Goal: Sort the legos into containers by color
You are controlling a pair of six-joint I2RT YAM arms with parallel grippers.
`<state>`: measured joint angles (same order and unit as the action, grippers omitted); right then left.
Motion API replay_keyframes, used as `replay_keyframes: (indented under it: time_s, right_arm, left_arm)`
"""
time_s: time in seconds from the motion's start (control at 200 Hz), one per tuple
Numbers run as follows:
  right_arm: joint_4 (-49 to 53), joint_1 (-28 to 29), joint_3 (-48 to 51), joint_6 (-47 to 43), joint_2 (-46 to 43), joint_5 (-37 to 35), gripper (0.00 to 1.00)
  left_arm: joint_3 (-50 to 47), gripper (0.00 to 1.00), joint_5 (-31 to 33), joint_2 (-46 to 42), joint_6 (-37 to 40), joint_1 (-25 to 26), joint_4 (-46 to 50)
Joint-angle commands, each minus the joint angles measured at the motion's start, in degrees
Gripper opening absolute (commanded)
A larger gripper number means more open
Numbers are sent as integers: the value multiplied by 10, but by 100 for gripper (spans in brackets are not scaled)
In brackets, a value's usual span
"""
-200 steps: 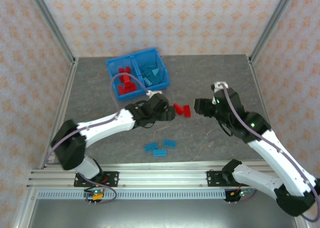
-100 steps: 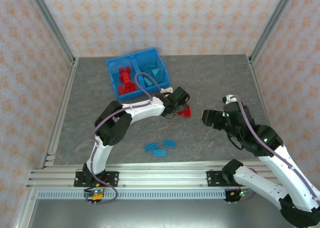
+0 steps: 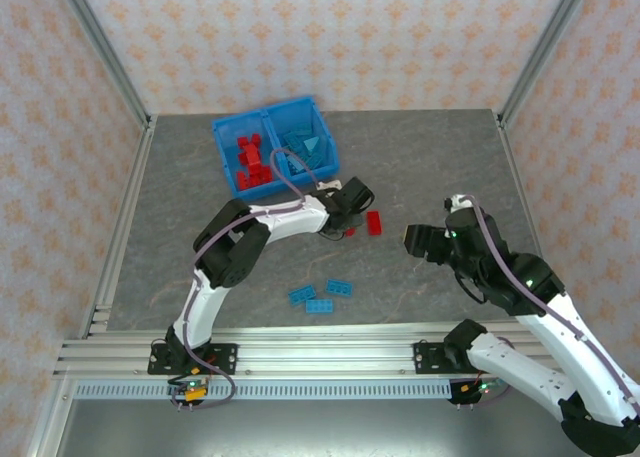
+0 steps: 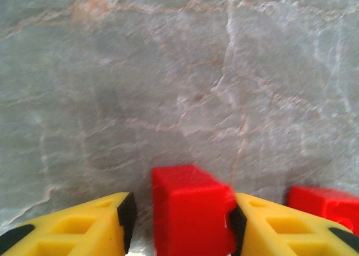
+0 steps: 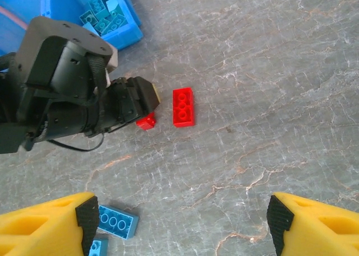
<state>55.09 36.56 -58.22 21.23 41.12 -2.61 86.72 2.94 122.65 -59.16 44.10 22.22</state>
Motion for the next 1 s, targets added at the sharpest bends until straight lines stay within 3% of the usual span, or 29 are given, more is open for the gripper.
replay_keyframes:
  time_s: [0.0, 0.195, 0.265, 0.44, 0.521, 0.611, 0.801, 0.996]
  right_arm:
    - [-5, -1, 11, 5, -1, -13, 80]
    - [-16, -1, 9, 5, 14, 0, 80]
    - [-25, -1, 9, -9, 23, 39, 80]
    - [-73, -1, 23, -37, 50, 240, 79]
    - [-84, 0, 26, -37, 67, 284, 79]
    - [-86, 0, 23, -33, 82, 286, 78]
    - [-82, 0, 24, -16, 91, 266, 78]
    - [-71, 0, 20, -2, 90, 263, 78]
  left_arm:
    - [-58, 47, -4, -44, 2, 0, 29]
    - [-121, 28, 2, -118, 16, -8, 24]
    - [-124, 21, 28, -158, 36, -9, 46]
    - [-121, 21, 119, -257, 112, -41, 109]
    - [-108, 21, 161, -288, 160, -71, 133]
    - [-85, 20, 198, -304, 211, -115, 152]
    - [-31, 19, 214, -271, 282, -223, 121]
    - [156, 18, 262, -110, 357, -283, 161]
